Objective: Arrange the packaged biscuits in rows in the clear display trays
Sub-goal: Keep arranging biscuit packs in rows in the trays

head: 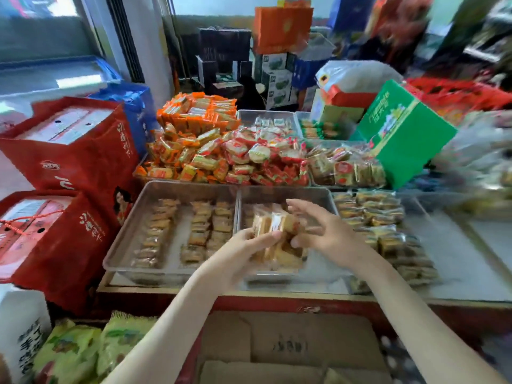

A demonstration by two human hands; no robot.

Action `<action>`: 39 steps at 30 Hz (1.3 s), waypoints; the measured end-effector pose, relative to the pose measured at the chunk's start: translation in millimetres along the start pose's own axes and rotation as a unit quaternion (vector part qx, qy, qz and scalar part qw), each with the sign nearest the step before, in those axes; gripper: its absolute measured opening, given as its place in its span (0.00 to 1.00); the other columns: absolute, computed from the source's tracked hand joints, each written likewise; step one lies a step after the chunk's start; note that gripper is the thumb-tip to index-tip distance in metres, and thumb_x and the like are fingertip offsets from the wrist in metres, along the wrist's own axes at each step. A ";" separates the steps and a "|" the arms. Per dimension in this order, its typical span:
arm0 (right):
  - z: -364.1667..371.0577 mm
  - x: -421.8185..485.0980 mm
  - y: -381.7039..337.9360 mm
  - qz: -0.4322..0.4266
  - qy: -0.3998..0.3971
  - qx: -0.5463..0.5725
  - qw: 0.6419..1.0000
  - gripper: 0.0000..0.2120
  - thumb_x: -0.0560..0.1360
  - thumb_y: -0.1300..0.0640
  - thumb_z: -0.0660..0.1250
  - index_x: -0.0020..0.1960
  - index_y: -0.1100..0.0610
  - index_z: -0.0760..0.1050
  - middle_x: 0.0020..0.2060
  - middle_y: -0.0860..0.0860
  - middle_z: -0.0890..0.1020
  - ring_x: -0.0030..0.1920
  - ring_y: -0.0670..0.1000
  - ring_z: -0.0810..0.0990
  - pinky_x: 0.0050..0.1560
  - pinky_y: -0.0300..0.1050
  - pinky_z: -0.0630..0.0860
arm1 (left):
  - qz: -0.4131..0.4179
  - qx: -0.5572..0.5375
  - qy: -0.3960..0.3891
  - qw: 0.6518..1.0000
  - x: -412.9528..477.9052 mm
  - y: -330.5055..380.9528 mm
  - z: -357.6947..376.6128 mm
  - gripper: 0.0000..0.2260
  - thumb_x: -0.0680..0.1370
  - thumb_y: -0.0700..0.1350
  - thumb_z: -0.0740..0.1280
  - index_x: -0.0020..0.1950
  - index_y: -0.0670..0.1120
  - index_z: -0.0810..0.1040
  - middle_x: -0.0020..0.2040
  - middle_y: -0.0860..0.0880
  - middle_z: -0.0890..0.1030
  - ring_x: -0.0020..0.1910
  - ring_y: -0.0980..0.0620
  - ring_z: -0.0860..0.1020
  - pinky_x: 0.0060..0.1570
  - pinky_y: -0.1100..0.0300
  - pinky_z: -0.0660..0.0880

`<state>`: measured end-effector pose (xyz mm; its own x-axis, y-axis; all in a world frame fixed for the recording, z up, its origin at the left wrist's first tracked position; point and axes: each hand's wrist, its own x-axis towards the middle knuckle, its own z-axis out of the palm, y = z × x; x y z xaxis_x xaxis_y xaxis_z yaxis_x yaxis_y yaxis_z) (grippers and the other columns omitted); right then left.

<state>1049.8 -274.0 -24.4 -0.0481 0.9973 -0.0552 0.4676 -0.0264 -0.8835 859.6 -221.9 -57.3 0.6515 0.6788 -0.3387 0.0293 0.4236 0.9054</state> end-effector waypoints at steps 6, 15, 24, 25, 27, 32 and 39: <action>-16.1 -45.5 36.6 0.069 0.048 -0.023 0.996 0.16 0.73 0.57 0.73 0.59 0.46 0.76 0.49 0.47 0.81 0.52 0.46 0.80 0.58 0.48 0.78 | -0.042 0.058 0.021 0.997 8.6 -21.5 50.1 0.41 0.59 0.63 0.80 0.65 0.45 0.72 0.55 0.44 0.83 0.53 0.48 0.83 0.55 0.52 0.79; -35.9 -78.4 40.5 0.022 0.100 -0.072 0.992 0.10 0.74 0.55 0.72 0.55 0.51 0.78 0.47 0.44 0.76 0.46 0.41 0.75 0.49 0.33 0.74 | 0.015 0.262 0.050 0.964 12.9 -28.2 84.1 0.19 0.69 0.49 0.78 0.55 0.49 0.75 0.51 0.47 0.82 0.50 0.48 0.82 0.51 0.49 0.81; -41.2 -79.1 32.2 -0.013 0.087 -0.066 0.994 0.06 0.77 0.58 0.68 0.45 0.48 0.81 0.45 0.47 0.79 0.47 0.40 0.75 0.49 0.31 0.72 | 0.103 0.367 0.040 0.924 -4.1 -31.2 81.4 0.15 0.70 0.49 0.77 0.48 0.50 0.72 0.43 0.52 0.79 0.36 0.59 0.75 0.34 0.66 0.72; -39.1 -77.9 30.5 -0.020 0.097 -0.072 0.993 0.08 0.77 0.60 0.68 0.43 0.48 0.81 0.44 0.48 0.79 0.47 0.40 0.76 0.48 0.30 0.72 | 0.107 0.373 0.036 0.921 -6.3 -31.5 80.2 0.15 0.70 0.49 0.76 0.47 0.51 0.72 0.43 0.53 0.79 0.35 0.61 0.75 0.34 0.66 0.72; -32.7 -75.1 26.2 -0.038 0.122 -0.079 0.989 0.12 0.78 0.64 0.66 0.41 0.49 0.79 0.41 0.47 0.80 0.45 0.40 0.78 0.45 0.31 0.75 | 0.109 0.368 0.032 0.923 -10.2 -32.4 77.6 0.14 0.71 0.48 0.76 0.47 0.52 0.71 0.42 0.54 0.78 0.34 0.63 0.74 0.34 0.68 0.71; -23.2 -66.8 21.0 -0.037 0.151 -0.045 0.987 0.13 0.78 0.68 0.64 0.40 0.53 0.78 0.36 0.43 0.80 0.38 0.34 0.78 0.35 0.27 0.73 | 0.095 0.366 0.030 0.925 -15.6 -30.1 68.8 0.12 0.73 0.48 0.73 0.47 0.54 0.70 0.40 0.57 0.76 0.32 0.67 0.73 0.31 0.72 0.68; -16.5 -56.1 29.0 -0.003 0.190 0.039 0.981 0.03 0.79 0.54 0.66 0.50 0.50 0.78 0.43 0.46 0.81 0.43 0.39 0.78 0.46 0.32 0.74 | 0.026 0.154 0.108 0.982 -12.0 -36.2 59.0 0.15 0.72 0.52 0.75 0.54 0.47 0.79 0.49 0.48 0.85 0.47 0.51 0.83 0.45 0.59 0.78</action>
<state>1080.6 -329.7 -39.2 0.2895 0.9502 0.1151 0.3985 -0.0103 -0.9171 895.4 -280.8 -70.9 0.4836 0.8198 -0.3067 0.2500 0.2065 0.9460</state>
